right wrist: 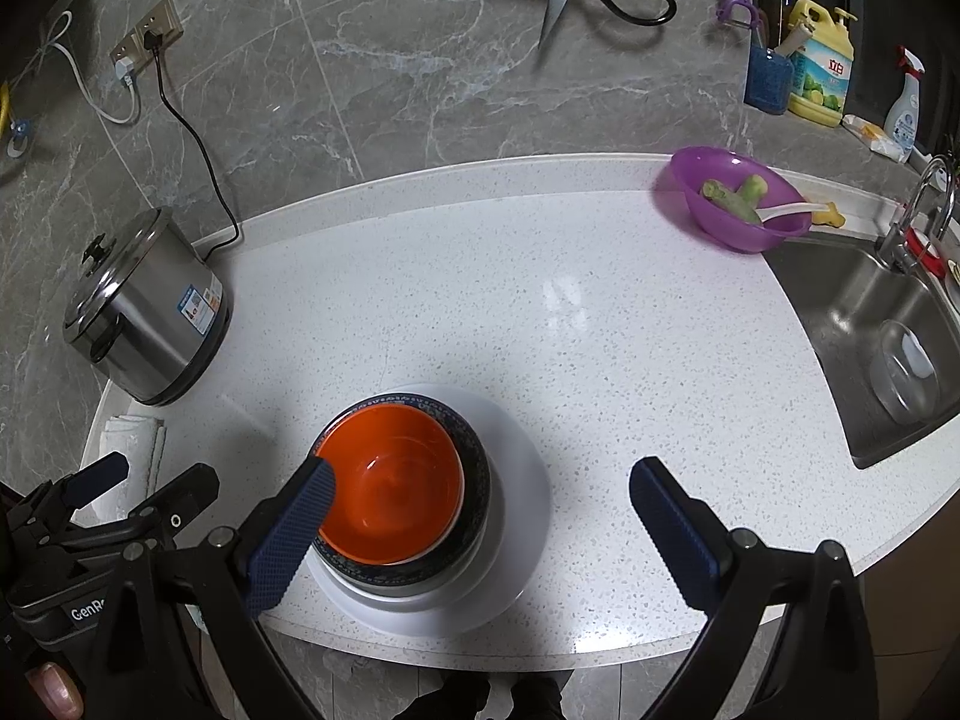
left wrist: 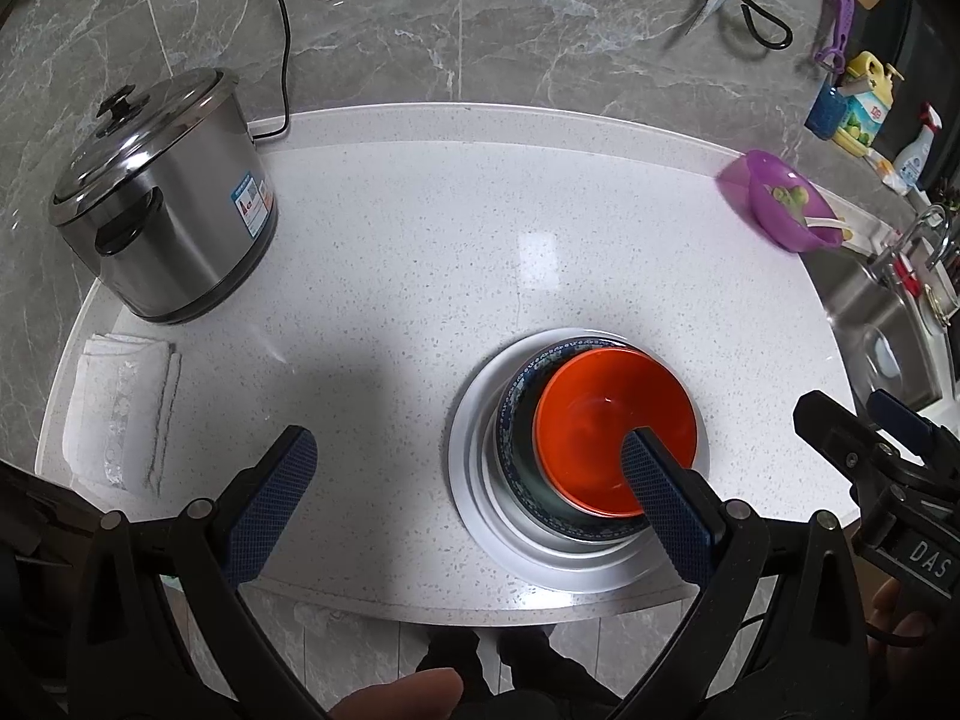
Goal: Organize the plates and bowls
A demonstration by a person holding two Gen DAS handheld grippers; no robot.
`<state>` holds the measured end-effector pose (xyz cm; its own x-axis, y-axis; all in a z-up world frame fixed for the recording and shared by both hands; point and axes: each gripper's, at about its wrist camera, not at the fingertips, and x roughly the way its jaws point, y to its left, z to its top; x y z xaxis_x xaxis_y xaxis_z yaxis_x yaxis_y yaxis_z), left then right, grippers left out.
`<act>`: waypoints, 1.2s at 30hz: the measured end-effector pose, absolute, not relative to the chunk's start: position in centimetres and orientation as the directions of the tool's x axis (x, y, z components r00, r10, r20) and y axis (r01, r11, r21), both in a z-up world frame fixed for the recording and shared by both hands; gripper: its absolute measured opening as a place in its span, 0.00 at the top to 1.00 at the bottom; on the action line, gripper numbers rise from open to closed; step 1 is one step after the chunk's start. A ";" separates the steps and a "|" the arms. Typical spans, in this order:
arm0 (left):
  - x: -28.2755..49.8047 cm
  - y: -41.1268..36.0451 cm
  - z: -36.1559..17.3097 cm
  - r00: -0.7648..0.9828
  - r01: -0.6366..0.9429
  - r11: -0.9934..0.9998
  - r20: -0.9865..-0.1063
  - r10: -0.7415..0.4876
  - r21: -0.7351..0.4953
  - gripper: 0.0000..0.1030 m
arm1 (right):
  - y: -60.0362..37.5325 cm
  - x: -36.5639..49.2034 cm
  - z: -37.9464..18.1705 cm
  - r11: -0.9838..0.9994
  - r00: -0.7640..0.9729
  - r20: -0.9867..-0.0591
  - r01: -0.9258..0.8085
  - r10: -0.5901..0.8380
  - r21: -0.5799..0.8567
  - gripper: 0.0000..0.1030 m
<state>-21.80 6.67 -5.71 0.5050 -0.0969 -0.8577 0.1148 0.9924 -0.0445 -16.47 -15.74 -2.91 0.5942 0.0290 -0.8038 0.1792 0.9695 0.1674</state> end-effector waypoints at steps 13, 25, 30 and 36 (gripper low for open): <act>-21.7 6.6 -5.8 0.501 0.116 0.992 -0.860 -0.095 -0.043 0.01 | -15.7 -16.4 -3.0 0.970 0.591 -0.806 0.180 0.029 0.166 0.02; -21.6 6.6 -5.9 0.500 0.116 0.992 -0.861 -0.093 -0.041 0.01 | -15.8 -16.5 -3.3 0.970 0.589 -0.808 0.178 0.031 0.167 0.02; -21.6 6.5 -6.0 0.499 0.114 0.993 -0.862 -0.092 -0.040 0.01 | -15.7 -16.5 -3.5 0.970 0.587 -0.809 0.178 0.031 0.166 0.02; -21.3 6.5 -6.2 0.500 0.114 0.993 -0.862 -0.090 -0.037 0.01 | -15.8 -16.3 -3.6 0.970 0.585 -0.811 0.175 0.033 0.166 0.02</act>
<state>-21.27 6.50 -6.23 0.4996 -0.0898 -0.8616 0.1140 0.9928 -0.0374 -16.32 -15.81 -3.56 0.5846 0.0326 -0.8107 0.1755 0.9705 0.1656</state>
